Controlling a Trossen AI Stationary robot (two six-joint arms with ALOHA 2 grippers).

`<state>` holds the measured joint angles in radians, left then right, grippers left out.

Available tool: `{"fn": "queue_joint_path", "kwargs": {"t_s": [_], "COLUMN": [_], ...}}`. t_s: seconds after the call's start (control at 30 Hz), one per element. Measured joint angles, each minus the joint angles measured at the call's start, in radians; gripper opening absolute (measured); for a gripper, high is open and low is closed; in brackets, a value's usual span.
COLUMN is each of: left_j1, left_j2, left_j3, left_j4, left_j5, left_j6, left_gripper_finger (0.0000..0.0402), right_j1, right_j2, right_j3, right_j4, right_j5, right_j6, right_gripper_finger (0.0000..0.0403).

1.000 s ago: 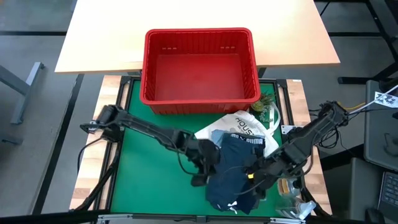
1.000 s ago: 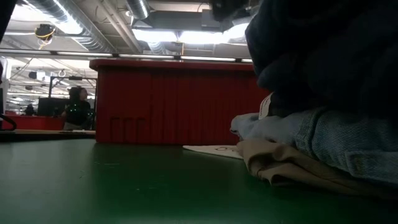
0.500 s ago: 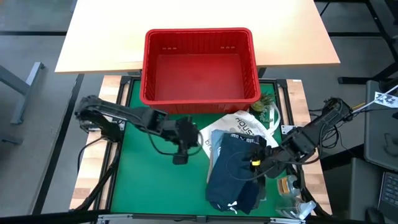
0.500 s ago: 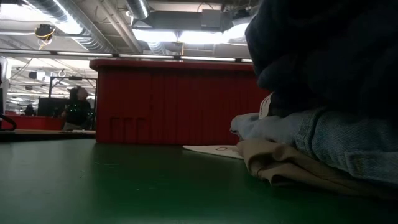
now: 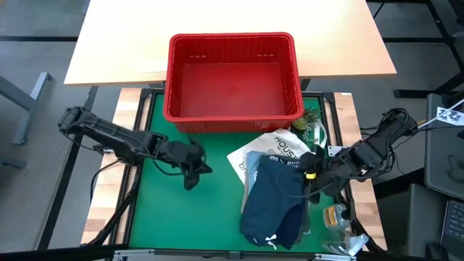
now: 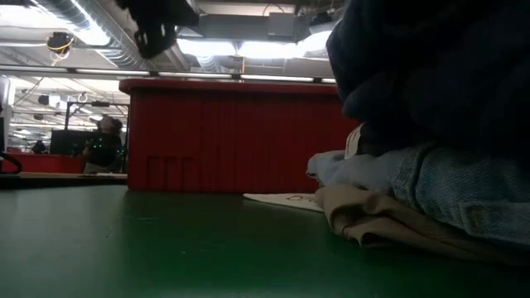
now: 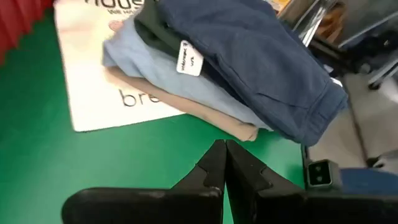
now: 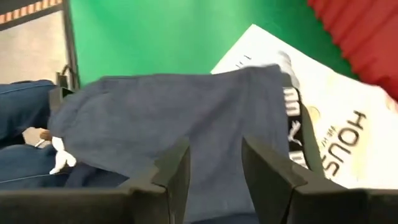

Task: Fold Laundry from Bin
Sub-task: Put the stacked clothes into the red organizer bin

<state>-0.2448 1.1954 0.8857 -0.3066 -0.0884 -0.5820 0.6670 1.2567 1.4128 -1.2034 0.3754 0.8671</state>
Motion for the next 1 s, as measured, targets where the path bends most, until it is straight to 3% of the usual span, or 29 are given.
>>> {"fn": "queue_joint_path", "kwargs": {"t_s": [0.17,0.33,0.57,0.77,1.0], "left_j1": [-0.019,-0.018,-0.018,-0.015,-0.003], "left_j2": [0.02,0.064,0.113,0.128,0.129], "left_j3": [-0.115,-0.148,-0.148,-0.148,-0.148], "left_j4": [0.164,0.209,0.296,0.304,0.302], "left_j5": [-0.001,-0.005,0.002,0.004,-0.003], "left_j6": [-0.063,-0.067,-0.063,-0.063,-0.063], "left_gripper_finger": [0.0002,0.0002,0.0002,0.0003,0.0052], "right_j1": [0.001,0.001,0.0,0.0,0.0], "right_j2": [0.0,-0.028,-0.183,-0.31,-0.331], "right_j3": [-0.002,-0.078,-0.25,-0.338,-0.345], "right_j4": [-0.083,-0.082,-0.07,0.043,0.055], "right_j5": [0.007,-0.004,-0.029,-0.029,-0.053], "right_j6": [0.134,0.162,0.296,0.339,0.334], "right_gripper_finger": [0.0143,0.0143,0.0143,0.0143,0.0143]}}
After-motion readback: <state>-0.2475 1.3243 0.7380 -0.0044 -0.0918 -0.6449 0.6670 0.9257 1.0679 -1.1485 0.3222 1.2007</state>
